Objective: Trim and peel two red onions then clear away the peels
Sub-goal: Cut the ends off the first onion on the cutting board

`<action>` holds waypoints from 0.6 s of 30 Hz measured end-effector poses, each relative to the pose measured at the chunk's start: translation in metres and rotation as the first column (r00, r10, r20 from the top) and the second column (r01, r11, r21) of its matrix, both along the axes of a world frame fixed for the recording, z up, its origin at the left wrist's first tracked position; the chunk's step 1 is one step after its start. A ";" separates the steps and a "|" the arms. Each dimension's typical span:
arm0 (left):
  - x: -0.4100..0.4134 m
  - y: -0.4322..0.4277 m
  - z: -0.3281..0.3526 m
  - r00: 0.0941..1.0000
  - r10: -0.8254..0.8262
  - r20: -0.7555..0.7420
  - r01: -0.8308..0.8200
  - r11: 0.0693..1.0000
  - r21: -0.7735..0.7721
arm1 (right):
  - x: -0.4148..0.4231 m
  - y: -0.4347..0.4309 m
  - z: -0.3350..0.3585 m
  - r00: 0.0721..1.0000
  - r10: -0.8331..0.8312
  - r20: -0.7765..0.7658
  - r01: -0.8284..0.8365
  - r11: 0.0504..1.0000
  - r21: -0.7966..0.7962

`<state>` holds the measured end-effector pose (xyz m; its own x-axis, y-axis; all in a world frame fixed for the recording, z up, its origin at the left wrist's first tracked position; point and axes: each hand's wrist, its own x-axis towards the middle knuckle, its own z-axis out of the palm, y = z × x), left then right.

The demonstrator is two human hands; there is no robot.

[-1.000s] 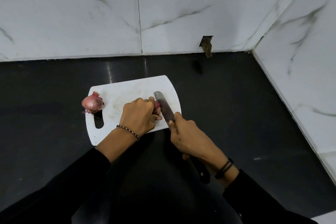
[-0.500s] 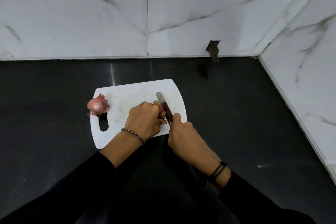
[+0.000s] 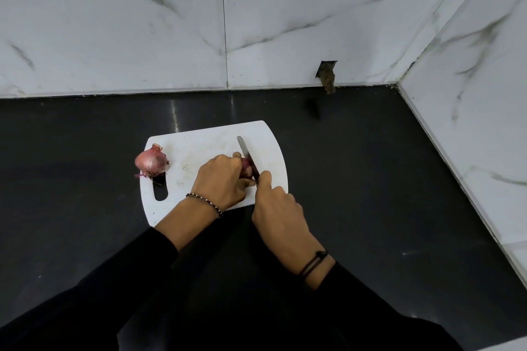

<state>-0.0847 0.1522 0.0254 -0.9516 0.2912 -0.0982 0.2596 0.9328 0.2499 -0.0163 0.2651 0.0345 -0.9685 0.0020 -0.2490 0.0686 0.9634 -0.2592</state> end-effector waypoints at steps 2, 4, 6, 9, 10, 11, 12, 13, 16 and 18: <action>0.002 0.001 0.000 1.000 -0.004 -0.006 0.004 1.000 0.013 | 0.005 0.000 -0.004 0.986 0.041 -0.160 -0.026 0.996 0.090; 0.002 0.004 0.001 1.000 -0.011 -0.010 0.011 1.000 -0.007 | 0.006 0.003 -0.009 0.984 0.065 -0.165 -0.044 0.991 0.130; 0.000 0.007 0.001 1.000 -0.011 -0.010 0.011 0.999 -0.052 | 0.004 0.008 -0.013 0.998 0.058 -0.021 -0.057 0.996 0.066; -0.006 0.007 -0.002 1.000 0.004 -0.006 -0.005 0.998 -0.056 | 0.000 0.013 -0.017 1.000 0.014 0.023 -0.013 0.999 -0.030; -0.006 0.006 -0.003 1.000 0.010 -0.001 -0.010 0.999 -0.048 | -0.001 0.013 -0.015 0.999 -0.011 0.039 0.014 0.997 -0.074; -0.007 0.004 -0.004 1.000 0.013 0.000 -0.013 0.999 -0.036 | -0.002 0.014 -0.015 0.998 -0.026 0.060 0.033 0.993 -0.116; -0.007 0.003 -0.006 1.000 0.015 0.000 -0.015 1.000 -0.016 | -0.002 0.014 -0.015 0.996 -0.040 0.077 0.052 0.987 -0.154; -0.008 0.000 -0.009 1.000 0.021 0.005 -0.021 1.000 0.014 | -0.003 0.015 -0.015 0.995 -0.056 0.081 0.071 0.978 -0.194; -0.008 -0.011 -0.018 0.999 0.042 0.030 -0.046 0.988 0.148 | -0.005 0.022 -0.018 0.991 -0.107 0.079 0.126 0.951 -0.284; -0.006 -0.018 -0.022 0.998 0.039 0.048 -0.049 0.974 0.223 | -0.002 0.028 -0.020 0.989 -0.136 0.055 0.147 0.929 -0.340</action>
<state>-0.0902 0.1344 0.0033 -0.9603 0.2682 -0.0767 0.2038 0.8622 0.4638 -0.0188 0.2931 0.0147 -0.9566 0.0479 -0.2875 0.2104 0.7960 -0.5675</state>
